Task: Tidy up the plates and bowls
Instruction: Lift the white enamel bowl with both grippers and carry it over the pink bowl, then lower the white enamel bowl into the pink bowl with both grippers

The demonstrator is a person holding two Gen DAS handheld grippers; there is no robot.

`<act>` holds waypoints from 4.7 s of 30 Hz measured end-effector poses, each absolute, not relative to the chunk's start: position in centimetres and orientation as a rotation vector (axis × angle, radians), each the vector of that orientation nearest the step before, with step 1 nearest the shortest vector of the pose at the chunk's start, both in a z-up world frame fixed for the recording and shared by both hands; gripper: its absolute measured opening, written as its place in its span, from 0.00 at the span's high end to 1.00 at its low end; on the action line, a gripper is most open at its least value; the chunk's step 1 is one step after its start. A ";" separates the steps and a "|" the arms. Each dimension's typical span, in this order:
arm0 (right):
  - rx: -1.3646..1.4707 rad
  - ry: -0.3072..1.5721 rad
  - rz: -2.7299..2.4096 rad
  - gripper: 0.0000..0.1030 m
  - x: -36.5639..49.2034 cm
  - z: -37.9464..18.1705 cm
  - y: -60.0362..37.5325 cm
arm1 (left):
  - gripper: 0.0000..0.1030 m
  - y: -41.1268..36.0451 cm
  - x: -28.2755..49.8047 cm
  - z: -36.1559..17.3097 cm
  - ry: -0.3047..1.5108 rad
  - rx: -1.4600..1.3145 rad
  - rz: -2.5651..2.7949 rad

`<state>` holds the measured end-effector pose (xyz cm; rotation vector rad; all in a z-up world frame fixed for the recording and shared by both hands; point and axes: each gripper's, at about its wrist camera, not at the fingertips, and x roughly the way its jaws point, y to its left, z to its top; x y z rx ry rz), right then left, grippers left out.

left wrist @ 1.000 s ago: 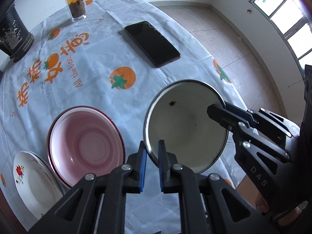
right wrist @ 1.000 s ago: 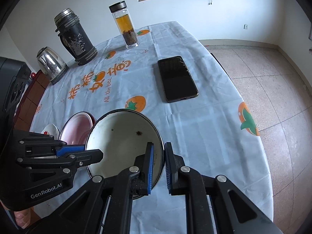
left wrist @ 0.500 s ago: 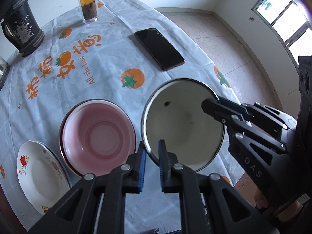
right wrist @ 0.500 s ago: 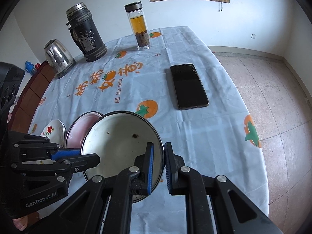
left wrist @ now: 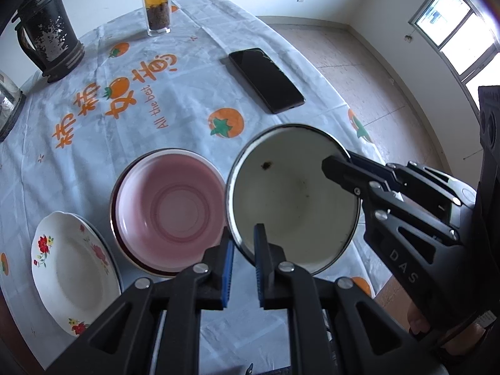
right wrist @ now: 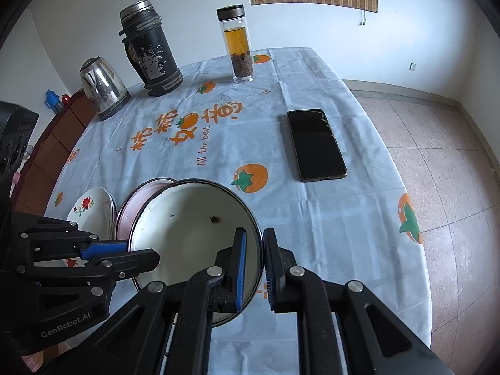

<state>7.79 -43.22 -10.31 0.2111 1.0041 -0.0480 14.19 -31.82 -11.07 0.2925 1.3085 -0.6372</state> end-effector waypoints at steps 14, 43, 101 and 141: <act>0.182 0.997 -0.021 0.88 7.9 -9.8 -41.4 | 0.90 -29.5 13.7 -10.6 1.302 0.266 -0.615; 0.124 1.001 0.058 0.88 9.6 -9.9 -36.5 | 0.90 -24.4 14.4 -10.7 1.308 0.203 -0.536; 0.042 1.094 0.104 0.88 14.9 -13.3 -34.1 | 0.89 -22.3 18.3 -14.6 1.438 0.049 -0.495; -0.043 1.158 0.120 0.87 17.2 -14.5 -33.2 | 0.87 -21.5 19.2 -15.6 1.483 -0.032 -0.517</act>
